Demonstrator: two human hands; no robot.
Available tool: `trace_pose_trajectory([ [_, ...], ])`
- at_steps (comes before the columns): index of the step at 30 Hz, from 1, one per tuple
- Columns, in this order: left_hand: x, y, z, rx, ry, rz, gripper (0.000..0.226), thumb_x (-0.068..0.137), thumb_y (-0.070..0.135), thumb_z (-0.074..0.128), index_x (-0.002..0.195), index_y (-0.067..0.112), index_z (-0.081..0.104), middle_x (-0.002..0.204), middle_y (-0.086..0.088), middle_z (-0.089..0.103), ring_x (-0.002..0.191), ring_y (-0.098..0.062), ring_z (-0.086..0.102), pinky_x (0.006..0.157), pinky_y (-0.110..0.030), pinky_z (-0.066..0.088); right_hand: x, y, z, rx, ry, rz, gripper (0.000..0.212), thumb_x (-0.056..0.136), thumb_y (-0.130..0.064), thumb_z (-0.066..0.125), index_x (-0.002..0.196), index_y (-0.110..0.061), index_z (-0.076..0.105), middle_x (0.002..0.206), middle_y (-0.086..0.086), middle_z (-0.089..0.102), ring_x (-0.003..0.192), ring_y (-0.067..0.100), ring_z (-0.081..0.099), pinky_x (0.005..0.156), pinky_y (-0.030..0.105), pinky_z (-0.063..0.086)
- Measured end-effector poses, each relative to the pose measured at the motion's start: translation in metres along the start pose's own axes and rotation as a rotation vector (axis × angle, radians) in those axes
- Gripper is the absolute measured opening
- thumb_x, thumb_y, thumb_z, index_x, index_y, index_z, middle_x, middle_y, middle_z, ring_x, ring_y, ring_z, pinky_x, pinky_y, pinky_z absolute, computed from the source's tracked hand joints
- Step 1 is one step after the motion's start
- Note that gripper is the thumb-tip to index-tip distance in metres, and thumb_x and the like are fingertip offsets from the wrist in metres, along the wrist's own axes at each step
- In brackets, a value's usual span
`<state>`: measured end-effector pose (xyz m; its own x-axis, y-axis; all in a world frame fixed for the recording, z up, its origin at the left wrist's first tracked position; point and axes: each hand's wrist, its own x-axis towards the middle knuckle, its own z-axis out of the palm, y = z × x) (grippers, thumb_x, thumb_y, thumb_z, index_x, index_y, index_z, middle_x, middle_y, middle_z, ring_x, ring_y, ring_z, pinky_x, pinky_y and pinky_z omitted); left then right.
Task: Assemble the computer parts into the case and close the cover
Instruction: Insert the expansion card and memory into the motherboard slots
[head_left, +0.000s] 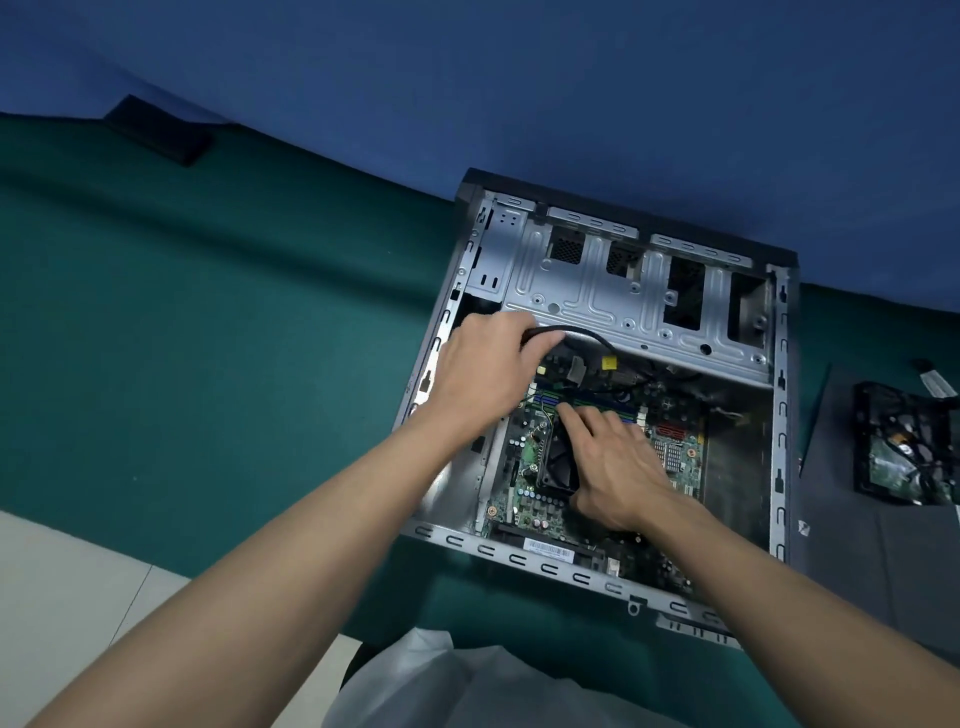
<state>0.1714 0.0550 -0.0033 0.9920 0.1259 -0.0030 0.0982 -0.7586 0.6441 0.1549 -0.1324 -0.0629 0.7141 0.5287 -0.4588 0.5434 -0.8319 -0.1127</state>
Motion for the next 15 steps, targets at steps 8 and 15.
trace_pose_trajectory([
  [8, -0.011, -0.012, 0.016, 0.249, -0.202, -0.011, 0.036, 0.099, 0.043, 0.045, 0.091, 0.012, 0.062, 0.077, -0.001, 0.06, 0.077, -0.02, 0.06, 0.081, -0.039, 0.054, 0.0, -0.006, 0.007, 0.047, 0.006, 0.022, 0.107, 0.071, -0.019, 0.073, 0.149, -0.02, 0.0, 0.145, 0.006, 0.028, 0.131, 0.023, 0.029, 0.113, 0.045, 0.02],
  [15, -0.016, -0.027, -0.003, 0.517, -0.066, 0.417, 0.026, 0.09, 0.022, 0.056, 0.104, 0.003, 0.068, 0.112, -0.013, 0.065, 0.109, -0.031, 0.057, 0.096, -0.044, 0.045, 0.012, -0.002, 0.005, 0.319, 0.075, 0.138, 0.084, 0.083, -0.077, 0.029, 0.146, -0.021, 0.028, 0.145, 0.005, 0.039, 0.133, 0.022, 0.031, 0.112, 0.045, 0.017],
])
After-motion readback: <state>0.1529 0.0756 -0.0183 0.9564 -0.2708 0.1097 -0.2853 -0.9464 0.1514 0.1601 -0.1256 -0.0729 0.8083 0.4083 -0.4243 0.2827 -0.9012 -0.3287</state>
